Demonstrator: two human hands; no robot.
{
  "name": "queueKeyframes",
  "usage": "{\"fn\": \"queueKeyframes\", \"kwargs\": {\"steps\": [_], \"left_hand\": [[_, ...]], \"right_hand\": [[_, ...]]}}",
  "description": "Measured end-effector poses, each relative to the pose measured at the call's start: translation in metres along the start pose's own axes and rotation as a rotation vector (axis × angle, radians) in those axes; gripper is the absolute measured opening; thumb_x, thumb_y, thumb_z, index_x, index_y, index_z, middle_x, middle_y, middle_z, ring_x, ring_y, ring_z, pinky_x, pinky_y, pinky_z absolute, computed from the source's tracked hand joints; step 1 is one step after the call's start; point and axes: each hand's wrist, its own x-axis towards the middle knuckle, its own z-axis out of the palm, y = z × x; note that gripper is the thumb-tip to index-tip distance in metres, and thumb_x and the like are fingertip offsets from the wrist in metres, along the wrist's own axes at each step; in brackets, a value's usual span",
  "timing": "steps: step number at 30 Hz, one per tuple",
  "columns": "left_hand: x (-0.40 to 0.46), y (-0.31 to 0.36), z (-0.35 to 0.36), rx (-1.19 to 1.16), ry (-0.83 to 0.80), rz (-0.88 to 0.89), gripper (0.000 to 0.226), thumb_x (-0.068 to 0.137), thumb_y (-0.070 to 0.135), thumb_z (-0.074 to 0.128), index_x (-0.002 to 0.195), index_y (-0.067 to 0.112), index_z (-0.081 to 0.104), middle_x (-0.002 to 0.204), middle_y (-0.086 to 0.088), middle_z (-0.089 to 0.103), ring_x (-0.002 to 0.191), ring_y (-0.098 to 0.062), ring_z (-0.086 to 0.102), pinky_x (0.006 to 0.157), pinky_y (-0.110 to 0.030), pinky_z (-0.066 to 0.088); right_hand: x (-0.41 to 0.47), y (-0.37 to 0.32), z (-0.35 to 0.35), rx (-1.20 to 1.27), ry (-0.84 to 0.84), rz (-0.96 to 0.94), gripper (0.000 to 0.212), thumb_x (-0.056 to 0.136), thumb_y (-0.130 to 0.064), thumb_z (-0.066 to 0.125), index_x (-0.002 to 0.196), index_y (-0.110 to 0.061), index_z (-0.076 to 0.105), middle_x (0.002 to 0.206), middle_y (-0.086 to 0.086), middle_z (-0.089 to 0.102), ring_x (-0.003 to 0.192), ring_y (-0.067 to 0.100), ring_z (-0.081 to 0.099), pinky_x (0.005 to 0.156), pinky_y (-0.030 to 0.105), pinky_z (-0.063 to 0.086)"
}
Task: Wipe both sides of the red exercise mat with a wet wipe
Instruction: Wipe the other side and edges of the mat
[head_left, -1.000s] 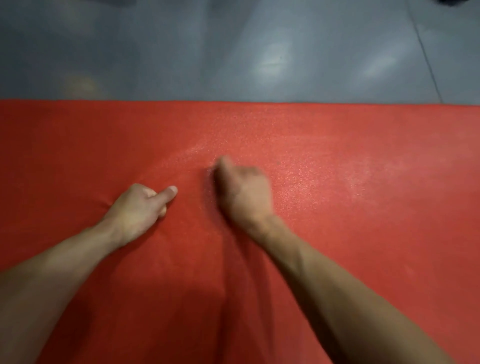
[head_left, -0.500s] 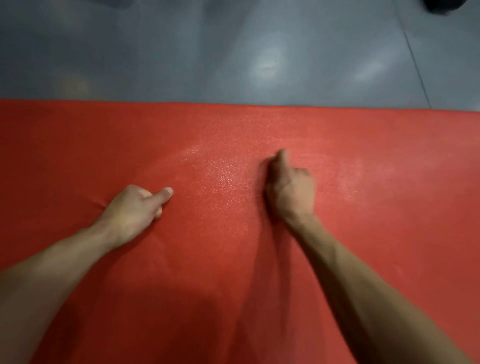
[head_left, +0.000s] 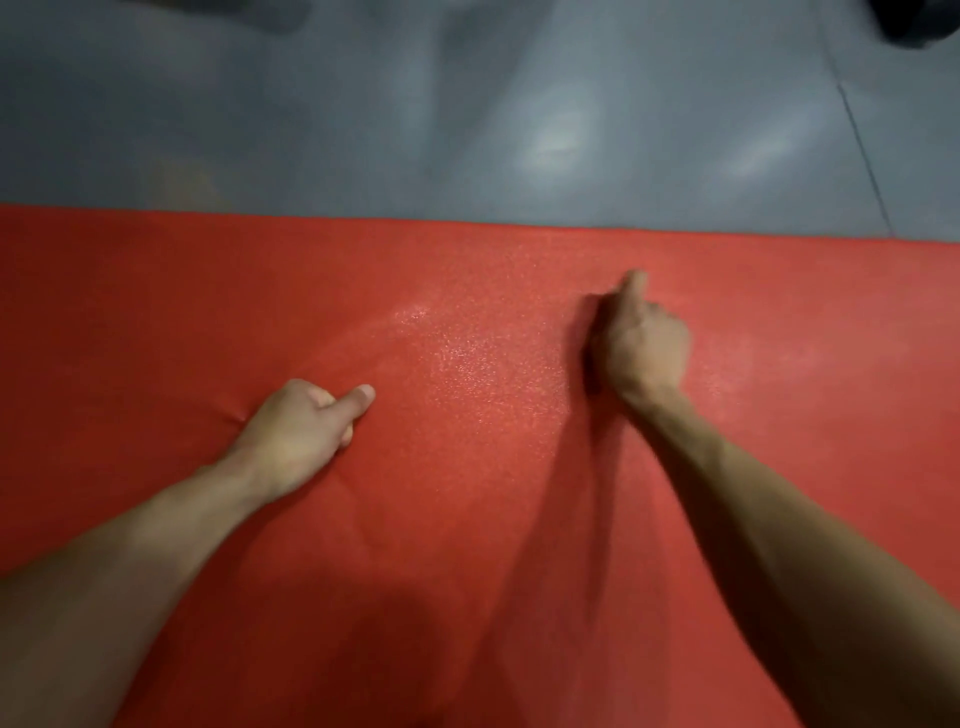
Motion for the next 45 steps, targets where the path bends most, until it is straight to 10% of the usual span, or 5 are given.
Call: {"fn": "queueKeyframes", "kwargs": {"steps": [8, 15, 25, 33, 45], "left_hand": [[0.0, 0.001, 0.0, -0.003, 0.002, 0.015, 0.061, 0.1, 0.036, 0.061, 0.045, 0.013, 0.051, 0.034, 0.002, 0.042, 0.026, -0.01, 0.034, 0.045, -0.029, 0.026], [0.0, 0.001, -0.001, 0.013, -0.008, -0.011, 0.063, 0.1, 0.049, 0.057, 0.048, 0.013, 0.052, 0.034, 0.004, 0.04, 0.027, -0.01, 0.035, 0.046, -0.026, 0.027], [0.0, 0.002, -0.002, 0.022, -0.028, -0.015, 0.072, 0.099, 0.05, 0.058, 0.038, 0.013, 0.05, 0.035, 0.005, 0.041, 0.029, -0.009, 0.034, 0.047, -0.031, 0.027], [0.001, 0.002, -0.004, 0.028, -0.047, 0.007, 0.069, 0.1, 0.051, 0.056, 0.043, 0.013, 0.049, 0.034, 0.006, 0.039, 0.03, -0.01, 0.035, 0.046, -0.028, 0.029], [0.004, -0.002, -0.004, 0.014, -0.067, 0.019, 0.07, 0.1, 0.052, 0.054, 0.037, 0.021, 0.053, 0.036, 0.004, 0.036, 0.03, -0.011, 0.03, 0.046, -0.027, 0.026]], "right_hand": [[-0.041, -0.191, 0.007, 0.09, -0.044, -0.785, 0.038, 0.093, -0.02, 0.035, 0.131, -0.014, 0.038, 0.071, -0.001, 0.071, 0.066, 0.022, 0.071, 0.075, 0.031, 0.045], [0.054, -0.007, -0.014, -0.057, -0.056, 0.084, 0.023, 0.104, -0.02, 0.036, 0.123, -0.009, 0.044, 0.103, 0.027, 0.07, 0.094, 0.046, 0.067, 0.077, 0.044, 0.045], [-0.002, -0.236, 0.005, 0.024, -0.087, -0.649, 0.048, 0.101, -0.018, 0.036, 0.149, -0.015, 0.032, 0.106, 0.005, 0.073, 0.097, 0.028, 0.07, 0.08, 0.034, 0.042], [0.098, -0.104, -0.017, 0.05, -0.171, 0.106, 0.029, 0.1, -0.017, 0.045, 0.125, -0.007, 0.056, 0.128, 0.022, 0.062, 0.118, 0.042, 0.06, 0.094, 0.043, 0.049], [0.103, -0.073, -0.011, 0.011, -0.156, -0.128, 0.025, 0.102, -0.017, 0.043, 0.122, -0.01, 0.055, 0.12, 0.022, 0.065, 0.11, 0.042, 0.063, 0.086, 0.043, 0.051]]}}
